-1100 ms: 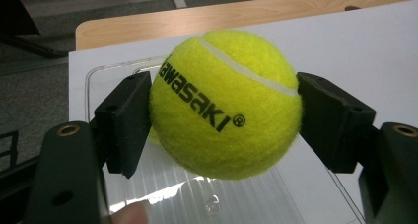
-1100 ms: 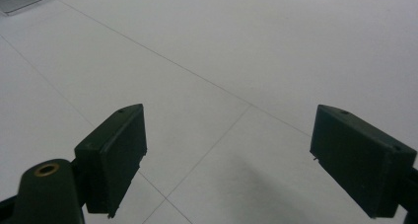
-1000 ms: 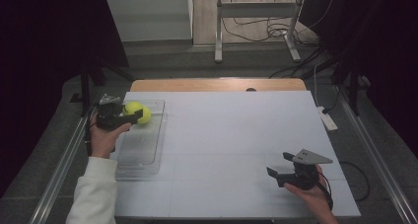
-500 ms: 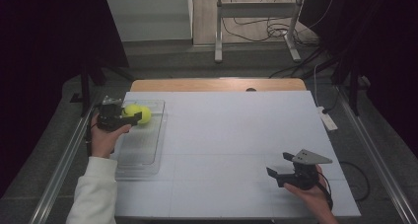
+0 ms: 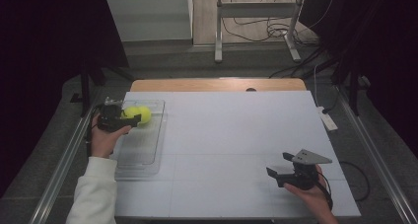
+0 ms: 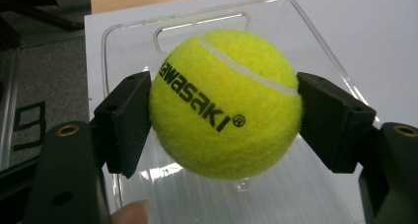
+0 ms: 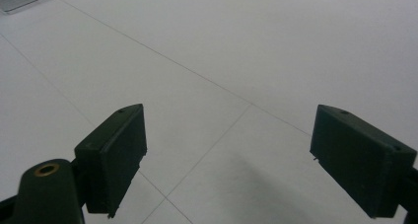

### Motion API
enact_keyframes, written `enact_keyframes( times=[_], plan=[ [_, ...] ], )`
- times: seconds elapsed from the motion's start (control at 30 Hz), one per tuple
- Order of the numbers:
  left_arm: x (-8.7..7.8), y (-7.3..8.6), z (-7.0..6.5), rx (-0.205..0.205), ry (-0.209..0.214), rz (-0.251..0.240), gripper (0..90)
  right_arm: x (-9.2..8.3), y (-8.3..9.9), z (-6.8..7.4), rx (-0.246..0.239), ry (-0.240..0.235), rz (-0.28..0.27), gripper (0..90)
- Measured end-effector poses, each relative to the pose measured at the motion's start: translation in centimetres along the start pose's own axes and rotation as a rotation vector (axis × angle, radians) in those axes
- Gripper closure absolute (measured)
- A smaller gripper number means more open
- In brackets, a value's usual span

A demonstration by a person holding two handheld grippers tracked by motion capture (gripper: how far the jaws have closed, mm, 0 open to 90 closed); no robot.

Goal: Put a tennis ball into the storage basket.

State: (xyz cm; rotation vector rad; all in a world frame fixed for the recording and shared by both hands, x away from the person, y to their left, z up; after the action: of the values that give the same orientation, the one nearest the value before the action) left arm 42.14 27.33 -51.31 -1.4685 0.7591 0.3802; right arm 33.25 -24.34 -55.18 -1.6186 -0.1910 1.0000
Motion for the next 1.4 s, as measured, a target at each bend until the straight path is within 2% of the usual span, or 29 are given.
enact_keyframes(
  times=[0.37,0.93,1.4],
  plan=[
    [0.1,0.5,0.0,0.001,0.004,0.027,26.7,0.0,0.0,0.0,0.001,0.001,0.001,14.5],
    [0.7,1.6,0.2,0.032,-0.017,0.106,26.7,0.0,0.0,0.0,0.0,0.0,-0.001,14.5],
    [1.5,2.7,0.4,0.035,-0.018,0.169,26.7,0.0,0.0,0.0,0.0,0.0,-0.001,14.5]
  ],
)
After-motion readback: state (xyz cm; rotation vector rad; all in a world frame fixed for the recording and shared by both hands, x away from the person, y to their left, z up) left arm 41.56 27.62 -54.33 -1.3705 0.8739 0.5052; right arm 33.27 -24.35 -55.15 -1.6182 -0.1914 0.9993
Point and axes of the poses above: each handheld gripper's, and its own axes: x roughly forward along the jaws, y roughly out of its underside, z roughly to its left, the point moved 8 cm from there along x, roughly forward along the jaws, and after that the axes turned 3 degrees about -z, right-handed, at the moved point
